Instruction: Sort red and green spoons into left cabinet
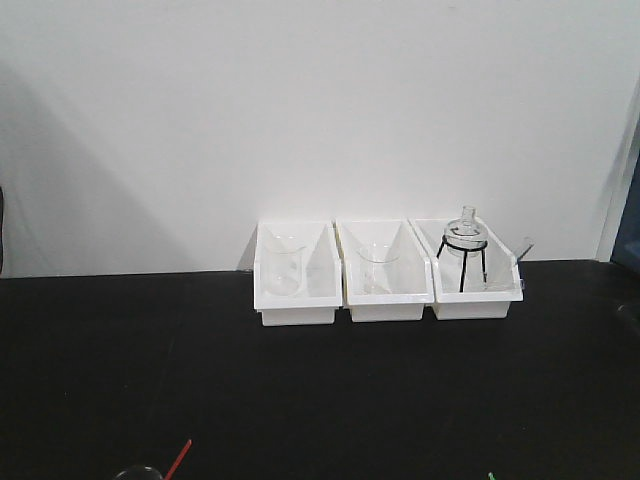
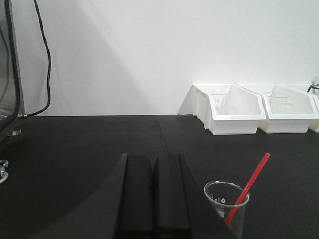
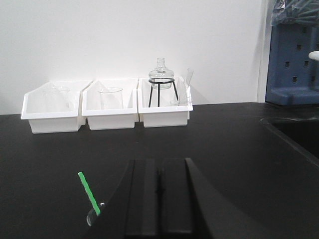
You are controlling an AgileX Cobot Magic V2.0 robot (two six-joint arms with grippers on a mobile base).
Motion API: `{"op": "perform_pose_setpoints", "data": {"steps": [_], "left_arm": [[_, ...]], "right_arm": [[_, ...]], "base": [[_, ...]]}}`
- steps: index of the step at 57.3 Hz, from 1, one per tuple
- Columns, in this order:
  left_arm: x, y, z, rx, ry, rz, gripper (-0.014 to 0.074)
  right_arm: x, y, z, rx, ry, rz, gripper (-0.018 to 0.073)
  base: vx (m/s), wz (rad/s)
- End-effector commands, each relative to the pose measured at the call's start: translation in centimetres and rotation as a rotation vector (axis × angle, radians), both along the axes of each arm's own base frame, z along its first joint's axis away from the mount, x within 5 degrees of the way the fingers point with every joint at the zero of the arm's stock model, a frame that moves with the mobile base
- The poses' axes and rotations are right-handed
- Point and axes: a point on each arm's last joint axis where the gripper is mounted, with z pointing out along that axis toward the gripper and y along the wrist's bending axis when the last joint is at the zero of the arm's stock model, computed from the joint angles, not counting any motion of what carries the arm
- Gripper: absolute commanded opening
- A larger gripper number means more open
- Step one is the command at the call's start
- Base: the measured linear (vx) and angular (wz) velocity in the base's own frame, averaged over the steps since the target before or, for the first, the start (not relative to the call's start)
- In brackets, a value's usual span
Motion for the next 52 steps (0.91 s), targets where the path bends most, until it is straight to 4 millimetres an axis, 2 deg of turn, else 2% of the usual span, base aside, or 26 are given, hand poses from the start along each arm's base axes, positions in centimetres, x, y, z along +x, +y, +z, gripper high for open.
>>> {"op": "perform_pose_setpoints", "data": {"steps": [1,31,52], "left_arm": [[-0.1,0.1,0.3,-0.016,-0.084,0.009,-0.0003],[-0.1,0.1,0.3,-0.016,-0.084,0.009,-0.0003],[-0.2,0.1,0.8,0.005,-0.137,0.016,-0.0003]], "right_arm": [[-0.1,0.0,0.6,-0.003,-0.088,0.001,-0.0003],[-0.1,0.0,0.8,-0.003,-0.107,0.002,-0.0003],[-0.6,0.1,2.7,0.002,-0.319,0.013,-0.0003]], "base": [[0.0,0.0],[0.0,0.0],[0.0,0.0]]}}
